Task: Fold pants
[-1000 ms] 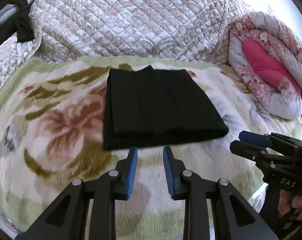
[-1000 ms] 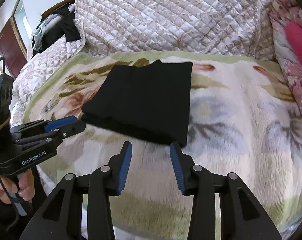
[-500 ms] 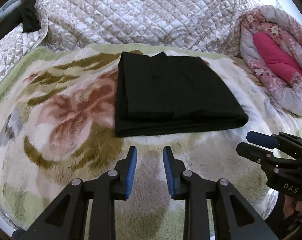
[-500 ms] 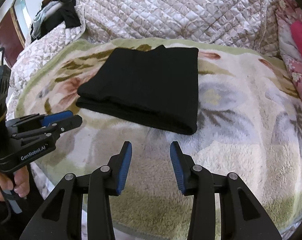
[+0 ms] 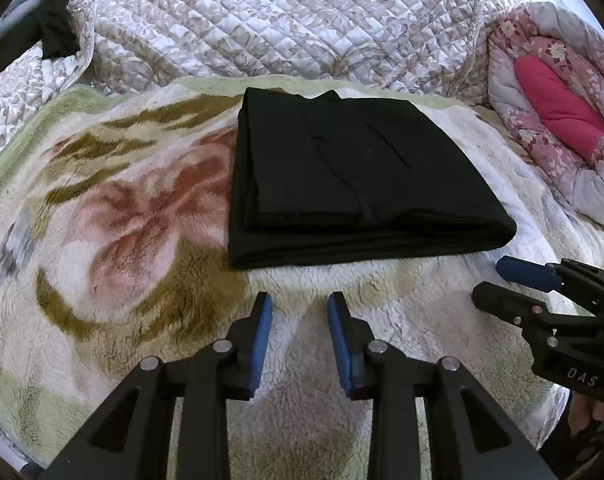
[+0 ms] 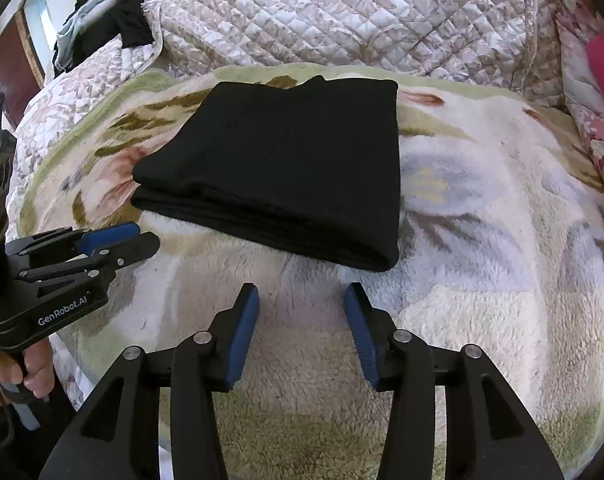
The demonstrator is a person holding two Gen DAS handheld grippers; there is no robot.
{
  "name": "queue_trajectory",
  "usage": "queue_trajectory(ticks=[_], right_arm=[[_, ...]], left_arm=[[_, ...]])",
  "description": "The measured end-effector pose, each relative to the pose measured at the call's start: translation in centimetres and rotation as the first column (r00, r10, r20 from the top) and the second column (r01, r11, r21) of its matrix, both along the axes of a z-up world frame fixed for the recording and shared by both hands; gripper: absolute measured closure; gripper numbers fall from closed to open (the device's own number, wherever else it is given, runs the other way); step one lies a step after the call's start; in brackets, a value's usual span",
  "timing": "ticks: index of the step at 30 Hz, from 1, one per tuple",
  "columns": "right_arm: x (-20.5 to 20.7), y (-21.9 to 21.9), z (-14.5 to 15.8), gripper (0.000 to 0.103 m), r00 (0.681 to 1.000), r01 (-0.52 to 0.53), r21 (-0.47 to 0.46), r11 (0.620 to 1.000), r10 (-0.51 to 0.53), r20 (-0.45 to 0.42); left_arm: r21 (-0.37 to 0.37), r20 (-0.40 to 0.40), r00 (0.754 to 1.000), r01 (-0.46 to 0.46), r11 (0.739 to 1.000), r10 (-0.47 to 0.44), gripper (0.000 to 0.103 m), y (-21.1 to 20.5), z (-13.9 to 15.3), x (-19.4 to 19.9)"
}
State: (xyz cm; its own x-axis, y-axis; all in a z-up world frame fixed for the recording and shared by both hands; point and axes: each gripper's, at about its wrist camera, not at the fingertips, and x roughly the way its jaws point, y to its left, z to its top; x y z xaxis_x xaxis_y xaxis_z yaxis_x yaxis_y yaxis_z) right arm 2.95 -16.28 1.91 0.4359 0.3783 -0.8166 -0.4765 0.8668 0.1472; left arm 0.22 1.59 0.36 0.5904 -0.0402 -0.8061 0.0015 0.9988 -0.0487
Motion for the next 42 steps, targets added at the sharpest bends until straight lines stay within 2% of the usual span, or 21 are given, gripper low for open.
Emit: queue_trajectory(ticks=[25, 42], right_arm=[[-0.16, 0.23, -0.29, 0.046, 1.0, -0.002, 0.002, 1.0, 0.002, 0.004], [-0.15, 0.34, -0.35, 0.045, 1.0, -0.001, -0.001, 1.0, 0.001, 0.002]], left_arm=[[0.013, -0.004, 1.0, 0.0, 1.0, 0.0, 0.066, -0.08, -0.23, 0.01], [0.026, -0.004, 1.0, 0.002, 1.0, -0.002, 0.064, -0.39, -0.28, -0.16]])
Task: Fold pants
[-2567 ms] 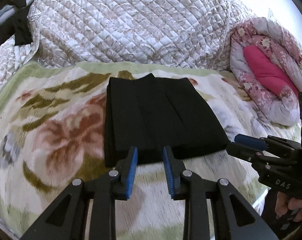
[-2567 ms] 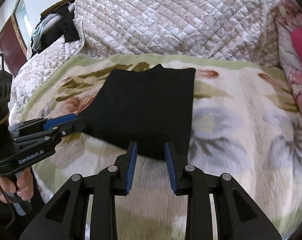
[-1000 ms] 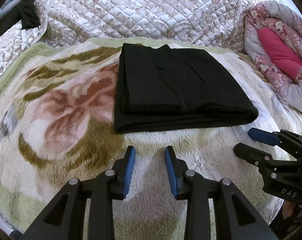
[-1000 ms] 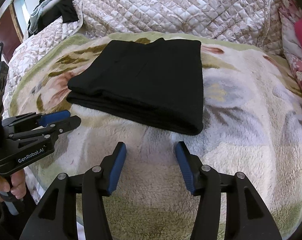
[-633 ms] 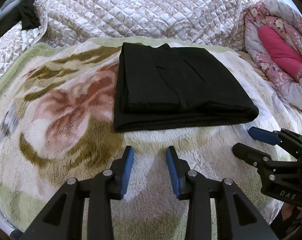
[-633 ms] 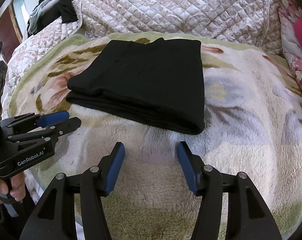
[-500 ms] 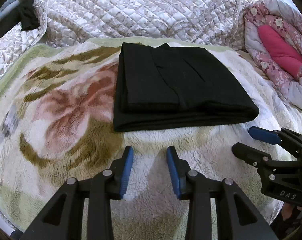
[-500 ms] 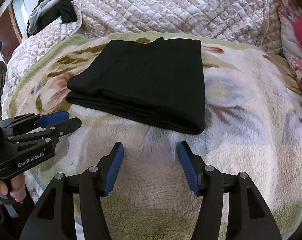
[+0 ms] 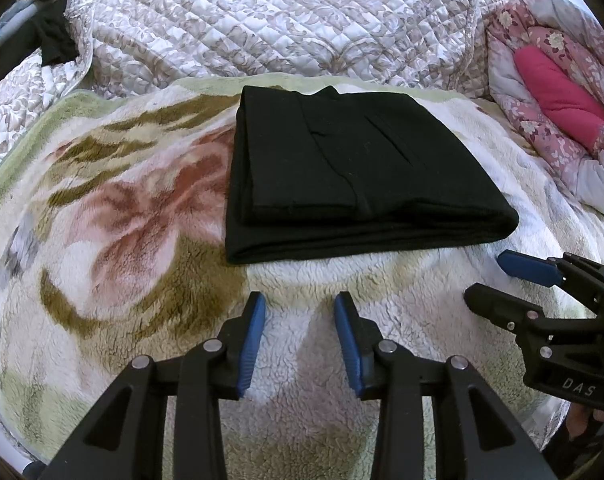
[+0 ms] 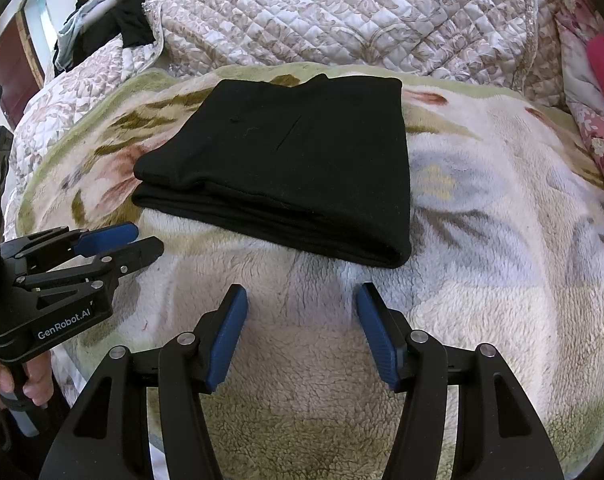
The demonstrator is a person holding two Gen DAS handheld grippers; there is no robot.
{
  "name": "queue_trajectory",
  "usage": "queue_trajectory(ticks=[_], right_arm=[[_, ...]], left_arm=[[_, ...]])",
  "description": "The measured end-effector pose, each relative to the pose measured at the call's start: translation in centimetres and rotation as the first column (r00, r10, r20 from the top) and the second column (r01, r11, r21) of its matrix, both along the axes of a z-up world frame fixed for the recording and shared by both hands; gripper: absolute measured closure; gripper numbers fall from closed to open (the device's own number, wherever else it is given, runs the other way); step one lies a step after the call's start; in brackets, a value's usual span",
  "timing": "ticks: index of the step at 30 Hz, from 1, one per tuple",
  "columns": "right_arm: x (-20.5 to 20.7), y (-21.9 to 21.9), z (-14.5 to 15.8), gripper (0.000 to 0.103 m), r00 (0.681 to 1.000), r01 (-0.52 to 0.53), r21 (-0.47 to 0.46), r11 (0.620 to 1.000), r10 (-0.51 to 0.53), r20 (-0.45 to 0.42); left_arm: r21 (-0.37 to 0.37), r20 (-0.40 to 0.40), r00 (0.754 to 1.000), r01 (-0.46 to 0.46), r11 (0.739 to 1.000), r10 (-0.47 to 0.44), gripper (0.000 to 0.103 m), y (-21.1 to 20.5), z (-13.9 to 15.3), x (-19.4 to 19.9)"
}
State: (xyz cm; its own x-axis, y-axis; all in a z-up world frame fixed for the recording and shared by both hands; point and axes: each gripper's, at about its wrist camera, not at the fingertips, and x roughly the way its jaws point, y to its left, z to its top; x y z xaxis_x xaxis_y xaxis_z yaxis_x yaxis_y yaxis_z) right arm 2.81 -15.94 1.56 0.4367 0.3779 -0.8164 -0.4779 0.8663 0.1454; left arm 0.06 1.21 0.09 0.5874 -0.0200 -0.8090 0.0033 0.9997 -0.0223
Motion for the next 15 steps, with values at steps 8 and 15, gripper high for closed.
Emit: queue_trajectory(ticks=[8, 15], right_arm=[[0.03, 0.03, 0.02, 0.045, 1.0, 0.002, 0.0, 1.0, -0.002, -0.001], [0.03, 0.18, -0.09, 0.045, 1.0, 0.003, -0.007, 1.0, -0.003, -0.005]], left_arm=[[-0.001, -0.002, 1.0, 0.0, 1.0, 0.0, 0.063, -0.02, 0.0, 0.08], [-0.008, -0.008, 1.0, 0.002, 1.0, -0.002, 0.061, 0.05, -0.06, 0.12]])
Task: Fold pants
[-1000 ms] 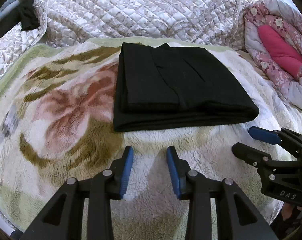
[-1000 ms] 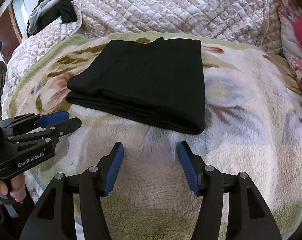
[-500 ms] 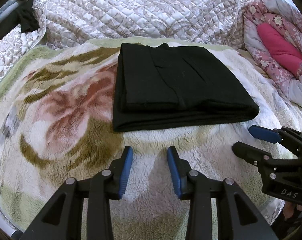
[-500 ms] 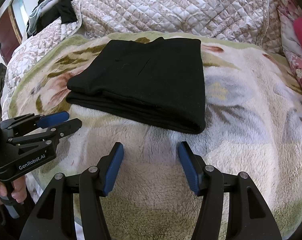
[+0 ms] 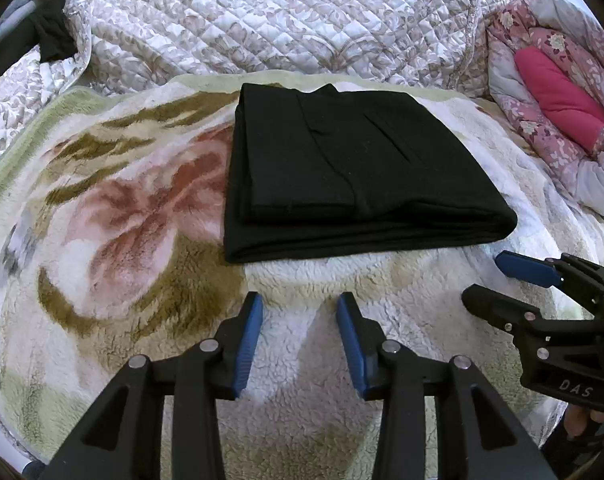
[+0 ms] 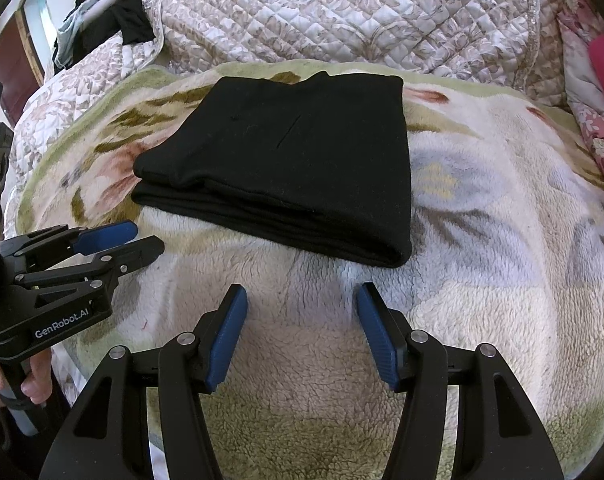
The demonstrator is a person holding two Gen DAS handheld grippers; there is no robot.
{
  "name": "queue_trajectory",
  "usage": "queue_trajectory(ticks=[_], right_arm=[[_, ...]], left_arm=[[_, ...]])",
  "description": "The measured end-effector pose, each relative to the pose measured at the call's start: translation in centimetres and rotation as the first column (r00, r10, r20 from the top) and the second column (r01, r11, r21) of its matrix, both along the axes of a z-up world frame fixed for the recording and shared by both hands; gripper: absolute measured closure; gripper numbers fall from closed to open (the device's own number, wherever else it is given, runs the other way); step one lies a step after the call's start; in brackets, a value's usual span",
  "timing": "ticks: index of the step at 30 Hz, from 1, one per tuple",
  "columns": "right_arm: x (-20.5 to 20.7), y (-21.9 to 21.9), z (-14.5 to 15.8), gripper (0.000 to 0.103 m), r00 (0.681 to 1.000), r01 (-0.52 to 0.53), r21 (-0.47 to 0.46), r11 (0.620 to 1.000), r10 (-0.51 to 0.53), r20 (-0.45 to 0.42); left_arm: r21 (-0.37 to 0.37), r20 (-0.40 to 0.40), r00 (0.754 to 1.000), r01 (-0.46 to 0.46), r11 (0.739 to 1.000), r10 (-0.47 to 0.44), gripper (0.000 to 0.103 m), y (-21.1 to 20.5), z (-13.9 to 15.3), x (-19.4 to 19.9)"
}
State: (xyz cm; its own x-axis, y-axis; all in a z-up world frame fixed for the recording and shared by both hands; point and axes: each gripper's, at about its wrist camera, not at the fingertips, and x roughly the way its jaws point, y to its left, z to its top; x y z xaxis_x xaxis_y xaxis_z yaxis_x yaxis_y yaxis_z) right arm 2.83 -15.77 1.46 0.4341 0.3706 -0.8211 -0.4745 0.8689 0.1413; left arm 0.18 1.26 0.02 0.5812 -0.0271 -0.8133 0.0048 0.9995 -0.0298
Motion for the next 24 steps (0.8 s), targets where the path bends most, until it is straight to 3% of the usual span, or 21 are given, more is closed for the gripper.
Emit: queue_trajectory(ticks=[24], right_arm=[[-0.05, 0.15, 0.01, 0.045, 1.0, 0.003, -0.005, 1.0, -0.003, -0.004]], left_arm=[[-0.007, -0.015, 1.0, -0.002, 1.0, 0.002, 0.061, 0.07, 0.01, 0.03]])
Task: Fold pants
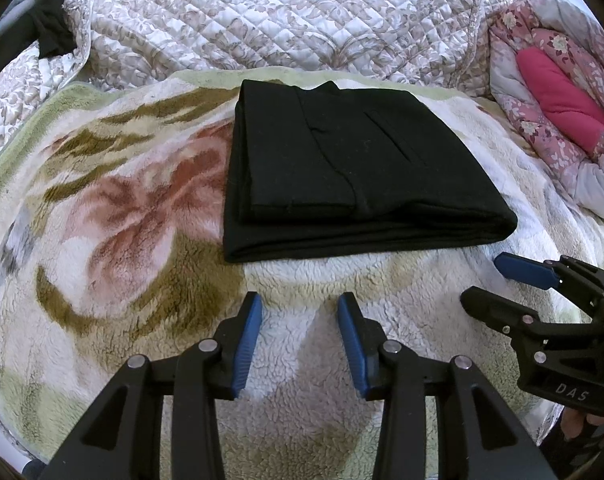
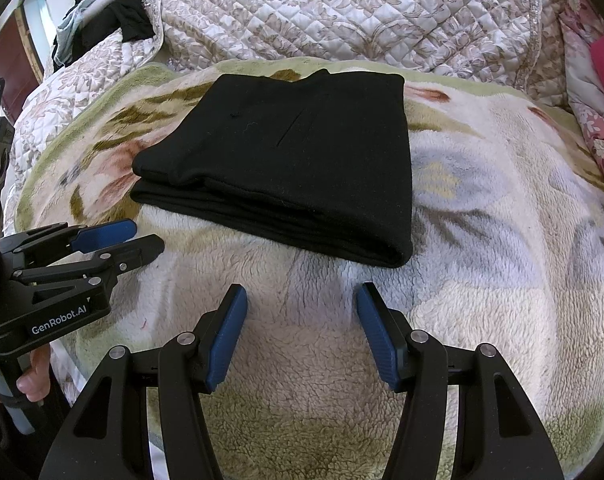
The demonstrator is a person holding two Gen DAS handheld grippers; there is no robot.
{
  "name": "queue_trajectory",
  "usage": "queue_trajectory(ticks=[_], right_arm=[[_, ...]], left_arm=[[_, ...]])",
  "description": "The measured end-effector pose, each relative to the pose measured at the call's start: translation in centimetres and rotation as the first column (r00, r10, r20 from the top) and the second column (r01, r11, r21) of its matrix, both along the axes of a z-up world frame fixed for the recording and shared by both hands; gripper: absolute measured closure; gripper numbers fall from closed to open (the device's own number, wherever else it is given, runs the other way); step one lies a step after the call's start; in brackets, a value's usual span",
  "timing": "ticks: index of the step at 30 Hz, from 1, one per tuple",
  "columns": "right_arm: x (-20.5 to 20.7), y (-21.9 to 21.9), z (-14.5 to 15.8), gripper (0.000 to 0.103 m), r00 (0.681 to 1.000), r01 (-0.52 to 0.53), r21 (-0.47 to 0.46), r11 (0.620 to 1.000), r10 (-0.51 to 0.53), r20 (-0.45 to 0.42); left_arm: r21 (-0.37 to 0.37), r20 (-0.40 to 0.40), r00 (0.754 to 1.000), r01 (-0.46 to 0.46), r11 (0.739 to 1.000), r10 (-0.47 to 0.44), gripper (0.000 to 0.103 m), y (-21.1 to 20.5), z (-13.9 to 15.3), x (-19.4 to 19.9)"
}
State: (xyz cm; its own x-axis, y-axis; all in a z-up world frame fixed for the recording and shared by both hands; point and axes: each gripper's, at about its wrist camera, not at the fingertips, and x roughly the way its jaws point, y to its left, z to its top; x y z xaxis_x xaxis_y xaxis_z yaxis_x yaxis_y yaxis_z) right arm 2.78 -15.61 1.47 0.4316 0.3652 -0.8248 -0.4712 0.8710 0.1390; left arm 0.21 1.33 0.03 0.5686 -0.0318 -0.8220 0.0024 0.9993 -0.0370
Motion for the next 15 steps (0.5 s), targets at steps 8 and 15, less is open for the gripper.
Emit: queue_trajectory(ticks=[8, 15], right_arm=[[-0.02, 0.02, 0.01, 0.045, 1.0, 0.001, 0.0, 1.0, -0.001, 0.0], [-0.02, 0.02, 0.03, 0.045, 1.0, 0.001, 0.0, 1.0, -0.001, 0.0]], left_arm=[[0.0, -0.002, 1.0, 0.001, 1.0, -0.001, 0.061, -0.05, 0.02, 0.13], [0.002, -0.003, 1.0, 0.002, 1.0, -0.002, 0.06, -0.02, 0.02, 0.1]])
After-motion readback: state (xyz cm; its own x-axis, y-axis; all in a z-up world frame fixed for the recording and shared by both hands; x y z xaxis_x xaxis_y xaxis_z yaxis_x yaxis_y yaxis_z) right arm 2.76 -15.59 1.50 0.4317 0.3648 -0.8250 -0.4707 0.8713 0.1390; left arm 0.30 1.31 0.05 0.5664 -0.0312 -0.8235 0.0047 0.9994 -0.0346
